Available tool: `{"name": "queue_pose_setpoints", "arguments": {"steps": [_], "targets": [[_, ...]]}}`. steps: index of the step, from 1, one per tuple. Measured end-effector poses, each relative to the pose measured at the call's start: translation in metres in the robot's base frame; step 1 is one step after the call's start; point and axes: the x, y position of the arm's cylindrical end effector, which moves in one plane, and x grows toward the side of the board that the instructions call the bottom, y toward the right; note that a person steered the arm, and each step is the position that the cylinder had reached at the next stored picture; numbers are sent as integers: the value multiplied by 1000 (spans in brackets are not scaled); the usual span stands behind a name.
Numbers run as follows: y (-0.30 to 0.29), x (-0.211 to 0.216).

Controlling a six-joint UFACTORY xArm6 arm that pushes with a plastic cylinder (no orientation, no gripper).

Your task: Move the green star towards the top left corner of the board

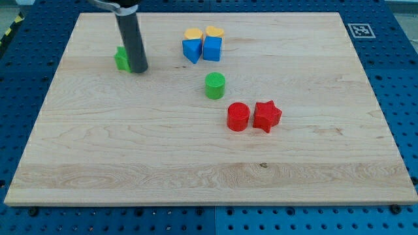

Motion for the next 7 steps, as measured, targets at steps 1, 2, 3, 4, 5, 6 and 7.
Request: {"name": "queue_pose_setpoints", "arguments": {"steps": [1, 2, 3, 4, 5, 6, 7], "targets": [[-11, -1], [-7, -6], [4, -2], [-37, 1], [-45, -50], [-45, -68], [-45, -87]]}}
